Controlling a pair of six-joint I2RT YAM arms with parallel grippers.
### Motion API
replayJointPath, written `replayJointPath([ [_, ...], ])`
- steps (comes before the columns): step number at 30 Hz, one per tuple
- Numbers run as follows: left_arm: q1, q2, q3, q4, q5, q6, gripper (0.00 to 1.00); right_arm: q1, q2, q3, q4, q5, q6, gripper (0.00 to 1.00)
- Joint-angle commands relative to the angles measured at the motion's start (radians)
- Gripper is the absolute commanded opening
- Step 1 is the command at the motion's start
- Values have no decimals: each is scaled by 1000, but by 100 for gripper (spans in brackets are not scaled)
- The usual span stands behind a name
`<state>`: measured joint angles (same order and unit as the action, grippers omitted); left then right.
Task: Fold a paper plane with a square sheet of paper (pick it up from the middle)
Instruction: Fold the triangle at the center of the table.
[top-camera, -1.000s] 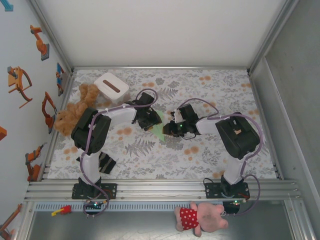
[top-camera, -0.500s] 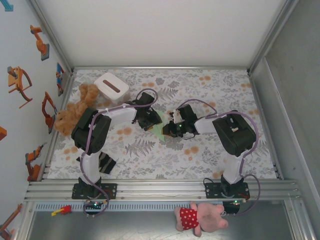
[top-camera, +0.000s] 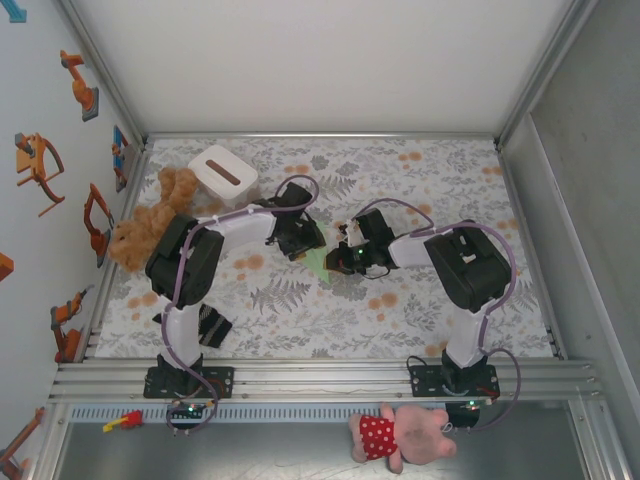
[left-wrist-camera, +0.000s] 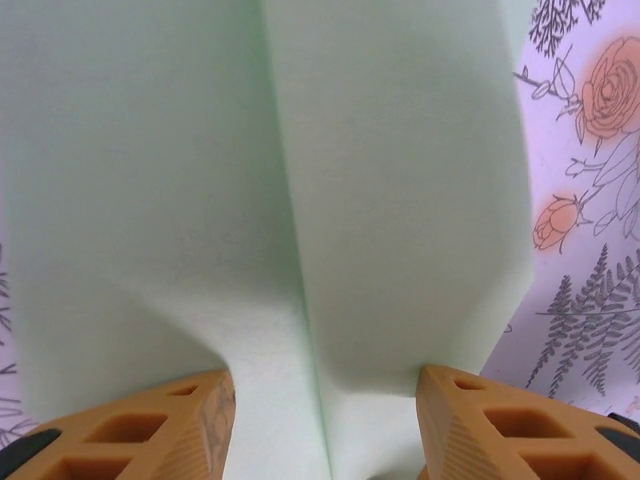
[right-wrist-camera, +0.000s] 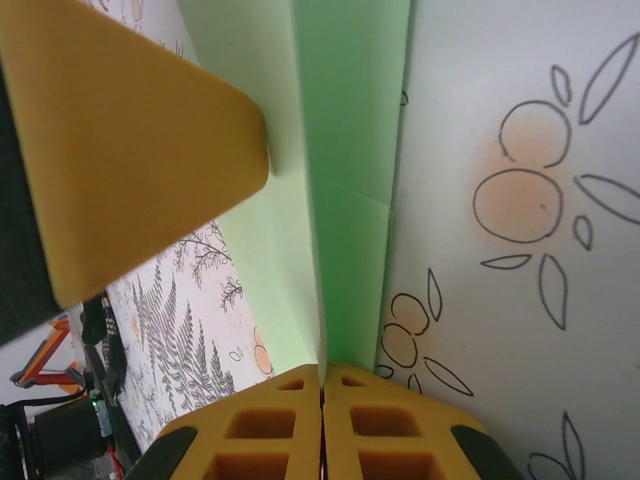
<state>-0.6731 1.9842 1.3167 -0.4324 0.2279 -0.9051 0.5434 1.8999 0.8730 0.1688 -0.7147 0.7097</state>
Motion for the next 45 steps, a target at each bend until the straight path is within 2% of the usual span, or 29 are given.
replayJointPath([
  [1,-7,-38,50,-90,-5,62,53,-2,40,0,-110,42,-31,8],
  [4,14,-110,32,-7,11,65,54,-2,45,6,-121,45,-35,8],
  [7,43,-174,-55,117,52,54,54,-2,52,12,-130,47,-38,8],
  [10,62,-204,-148,261,133,40,47,-2,57,18,-138,49,-39,8],
  [15,66,-172,-233,419,231,30,34,-2,60,26,-153,53,-46,8],
  [19,71,-133,-276,483,252,25,23,-2,64,30,-162,60,-48,8],
  [24,84,-89,-298,573,307,26,21,-2,68,32,-167,59,-49,8],
  [29,88,-58,-300,622,332,11,20,-2,66,32,-172,63,-52,8],
  [45,101,-21,-288,611,327,8,18,-3,65,34,-184,66,-53,8],
])
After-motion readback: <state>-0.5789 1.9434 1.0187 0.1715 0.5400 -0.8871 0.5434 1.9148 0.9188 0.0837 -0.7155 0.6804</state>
